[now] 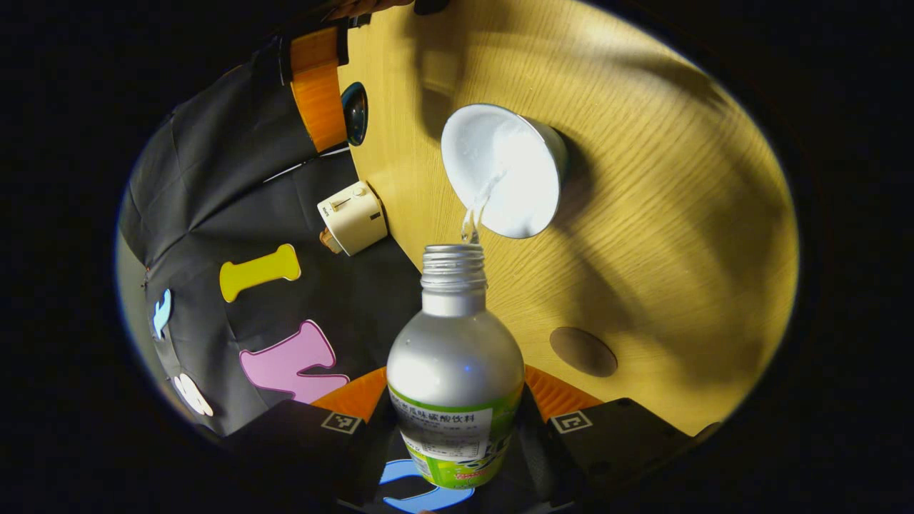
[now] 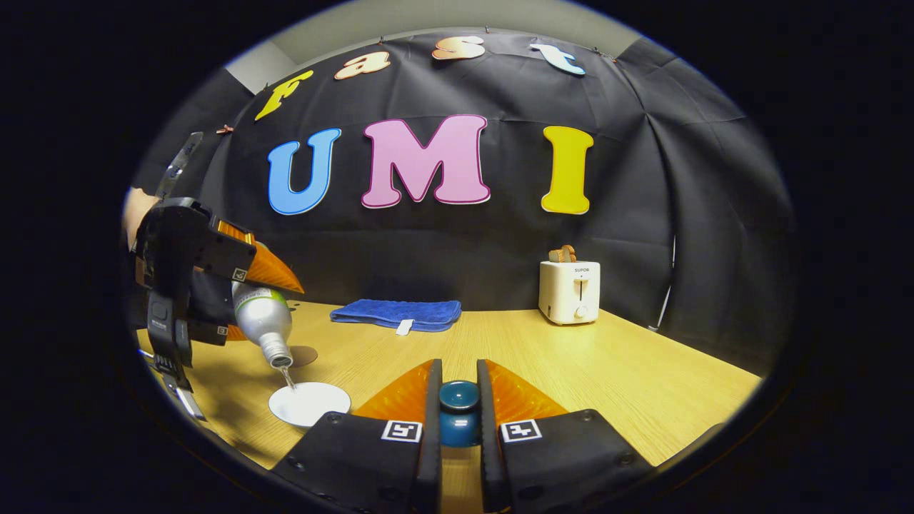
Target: Open the teacup lid with one hand, grasp the water bottle and pour water into the teacup with the other hand; after pouring, place the water bottle on the coaster and then close the teacup lid.
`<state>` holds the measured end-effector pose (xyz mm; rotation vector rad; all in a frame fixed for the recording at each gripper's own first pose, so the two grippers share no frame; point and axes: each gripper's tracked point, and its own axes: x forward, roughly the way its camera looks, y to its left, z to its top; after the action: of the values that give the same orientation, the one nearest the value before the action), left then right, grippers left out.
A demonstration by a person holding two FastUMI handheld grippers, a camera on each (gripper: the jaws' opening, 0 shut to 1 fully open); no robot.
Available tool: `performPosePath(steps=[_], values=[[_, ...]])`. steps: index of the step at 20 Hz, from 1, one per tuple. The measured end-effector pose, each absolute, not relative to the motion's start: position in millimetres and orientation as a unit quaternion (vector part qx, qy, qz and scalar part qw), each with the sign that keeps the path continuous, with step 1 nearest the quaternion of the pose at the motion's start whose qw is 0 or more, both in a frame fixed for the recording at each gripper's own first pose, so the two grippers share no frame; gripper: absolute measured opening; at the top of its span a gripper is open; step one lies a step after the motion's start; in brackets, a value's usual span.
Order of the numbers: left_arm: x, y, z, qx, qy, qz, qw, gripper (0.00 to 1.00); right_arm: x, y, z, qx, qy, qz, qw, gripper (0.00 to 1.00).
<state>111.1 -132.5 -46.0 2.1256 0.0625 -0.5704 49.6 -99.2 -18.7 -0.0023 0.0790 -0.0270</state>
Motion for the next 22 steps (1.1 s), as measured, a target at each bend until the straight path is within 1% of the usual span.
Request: performPosePath(steps=[4, 9, 22], values=[[107.8, -134.9, -44.4, 0.87, 0.021, -0.227, 0.436, 0.81, 49.7, -99.2, -18.7, -0.001, 0.039, -0.013, 0.999, 0.25], [105.4, -135.8, -45.0, 0.876, 0.017, -0.221, 0.429, 0.81, 49.6, -99.3, -18.4, -0.001, 0.039, -0.013, 0.999, 0.25], [101.6, -138.3, -44.6, 0.875, 0.008, -0.216, 0.432, 0.81, 49.5, -98.8, -18.6, -0.001, 0.039, -0.014, 0.999, 0.25]])
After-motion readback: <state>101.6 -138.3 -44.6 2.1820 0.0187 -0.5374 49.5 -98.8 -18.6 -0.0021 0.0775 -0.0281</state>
